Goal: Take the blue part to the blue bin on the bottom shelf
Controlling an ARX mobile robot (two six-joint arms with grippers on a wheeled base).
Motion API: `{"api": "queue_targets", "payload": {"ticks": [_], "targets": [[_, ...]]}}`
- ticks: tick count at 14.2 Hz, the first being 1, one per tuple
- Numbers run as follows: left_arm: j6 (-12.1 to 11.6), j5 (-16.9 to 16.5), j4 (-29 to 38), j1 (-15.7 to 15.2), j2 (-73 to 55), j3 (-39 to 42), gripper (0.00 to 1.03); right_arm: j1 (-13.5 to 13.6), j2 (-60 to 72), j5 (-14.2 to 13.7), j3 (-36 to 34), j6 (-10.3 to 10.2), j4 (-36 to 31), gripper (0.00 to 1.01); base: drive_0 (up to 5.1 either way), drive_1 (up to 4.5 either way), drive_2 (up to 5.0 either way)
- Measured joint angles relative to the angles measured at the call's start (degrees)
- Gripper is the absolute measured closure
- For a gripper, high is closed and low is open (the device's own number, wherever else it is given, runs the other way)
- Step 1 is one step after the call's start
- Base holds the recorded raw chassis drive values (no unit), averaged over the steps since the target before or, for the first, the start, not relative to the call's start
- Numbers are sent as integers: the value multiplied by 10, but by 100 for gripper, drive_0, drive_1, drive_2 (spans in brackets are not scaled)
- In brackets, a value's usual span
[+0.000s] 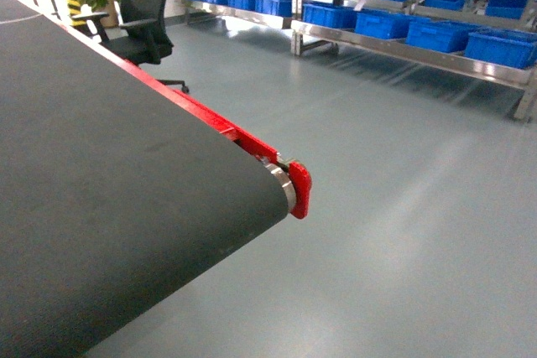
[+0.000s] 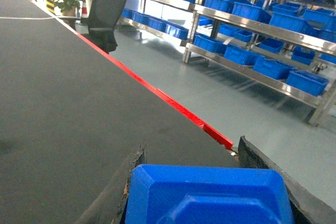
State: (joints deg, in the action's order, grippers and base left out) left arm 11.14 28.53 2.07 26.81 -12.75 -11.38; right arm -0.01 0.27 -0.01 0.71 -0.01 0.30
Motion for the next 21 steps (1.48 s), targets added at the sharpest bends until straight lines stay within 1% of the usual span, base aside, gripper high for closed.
{"api": "queue_targets", "payload": {"ticks": [21], "targets": [[0, 0, 0, 0, 0, 0, 59, 0, 0, 0, 0, 0, 0, 3, -163, -163, -163]]}}
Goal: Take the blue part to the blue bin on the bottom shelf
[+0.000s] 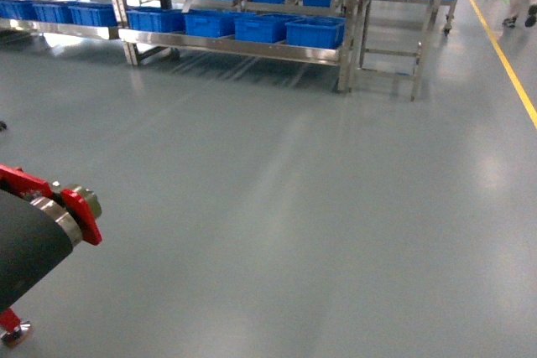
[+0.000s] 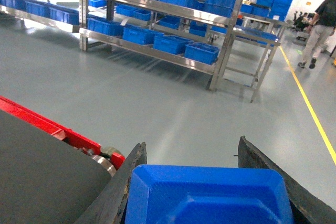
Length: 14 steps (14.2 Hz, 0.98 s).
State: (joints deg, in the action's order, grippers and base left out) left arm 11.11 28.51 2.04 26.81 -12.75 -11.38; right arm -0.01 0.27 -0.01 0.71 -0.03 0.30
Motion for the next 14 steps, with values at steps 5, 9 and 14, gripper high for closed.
{"api": "queue_targets", "payload": {"ticks": [5, 9, 14], "targets": [[0, 0, 0, 0, 0, 0, 59, 0, 0, 0, 0, 0, 0, 3, -159, -159, -159], [0, 0, 0, 0, 0, 0, 59, 0, 0, 0, 0, 0, 0, 3, -154, -154, -154], [0, 0, 0, 0, 0, 0, 59, 0, 0, 0, 0, 0, 0, 3, -146, -146, -146]]}}
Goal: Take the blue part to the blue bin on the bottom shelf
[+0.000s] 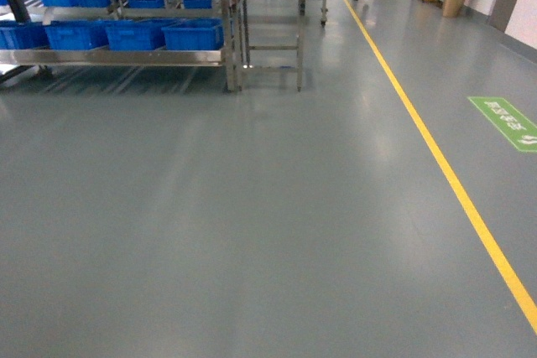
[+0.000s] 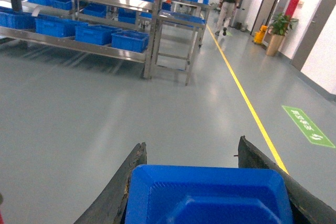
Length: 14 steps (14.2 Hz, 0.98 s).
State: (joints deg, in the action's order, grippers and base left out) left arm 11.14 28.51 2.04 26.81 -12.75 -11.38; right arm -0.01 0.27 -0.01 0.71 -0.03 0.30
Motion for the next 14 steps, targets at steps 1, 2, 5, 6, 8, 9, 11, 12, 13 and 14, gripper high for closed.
{"api": "queue_targets", "payload": {"ticks": [1, 2, 5, 6, 8, 9, 11, 12, 13, 14], "targets": [[0, 0, 0, 0, 0, 0, 59, 0, 0, 0, 0, 0, 0, 3, -90, -90, -90], [0, -1, -1, 0, -2, 0, 59, 0, 0, 0, 0, 0, 0, 3, 0, 0, 0], [0, 0, -1, 0, 0, 0, 59, 0, 0, 0, 0, 0, -1, 3, -12, 420, -443], [0, 0, 0, 0, 0, 0, 59, 0, 0, 0, 0, 0, 0, 3, -14, 416, -445], [0, 0, 0, 0, 0, 0, 59, 0, 0, 0, 0, 0, -1, 3, 0, 430, -431], [0, 0, 0, 0, 0, 0, 59, 0, 0, 0, 0, 0, -1, 3, 0, 430, -431], [0, 0, 0, 0, 0, 0, 59, 0, 0, 0, 0, 0, 0, 3, 0, 430, -431], [0, 0, 0, 0, 0, 0, 59, 0, 0, 0, 0, 0, -1, 3, 0, 430, -431], [0, 0, -2, 0, 0, 0, 59, 0, 0, 0, 0, 0, -1, 3, 1, 431, -429], [0, 0, 0, 0, 0, 0, 59, 0, 0, 0, 0, 0, -1, 3, 1, 431, -429]]}}
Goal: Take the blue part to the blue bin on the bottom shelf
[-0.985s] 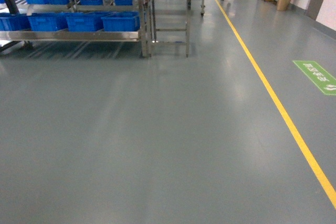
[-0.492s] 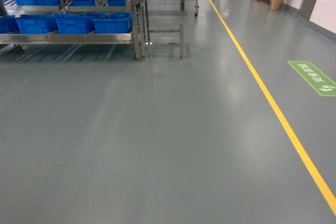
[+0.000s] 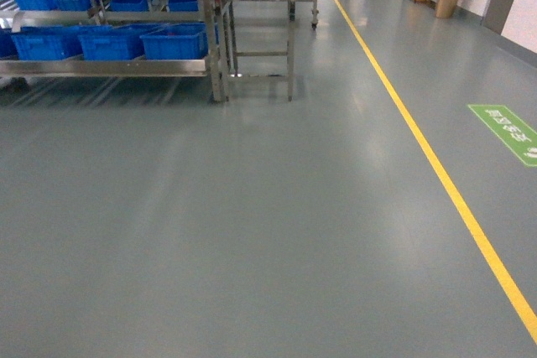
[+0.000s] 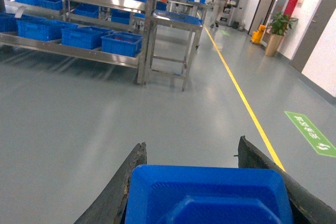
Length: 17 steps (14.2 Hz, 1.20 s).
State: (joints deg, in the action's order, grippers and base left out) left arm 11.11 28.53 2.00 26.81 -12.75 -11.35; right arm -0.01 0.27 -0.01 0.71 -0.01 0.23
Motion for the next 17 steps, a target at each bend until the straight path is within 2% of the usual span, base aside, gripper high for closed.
{"api": "queue_targets", "payload": {"ticks": [17], "targets": [[0, 0, 0, 0, -2, 0, 59, 0, 0, 0, 0, 0, 0, 3, 4, 434, -427]]}}
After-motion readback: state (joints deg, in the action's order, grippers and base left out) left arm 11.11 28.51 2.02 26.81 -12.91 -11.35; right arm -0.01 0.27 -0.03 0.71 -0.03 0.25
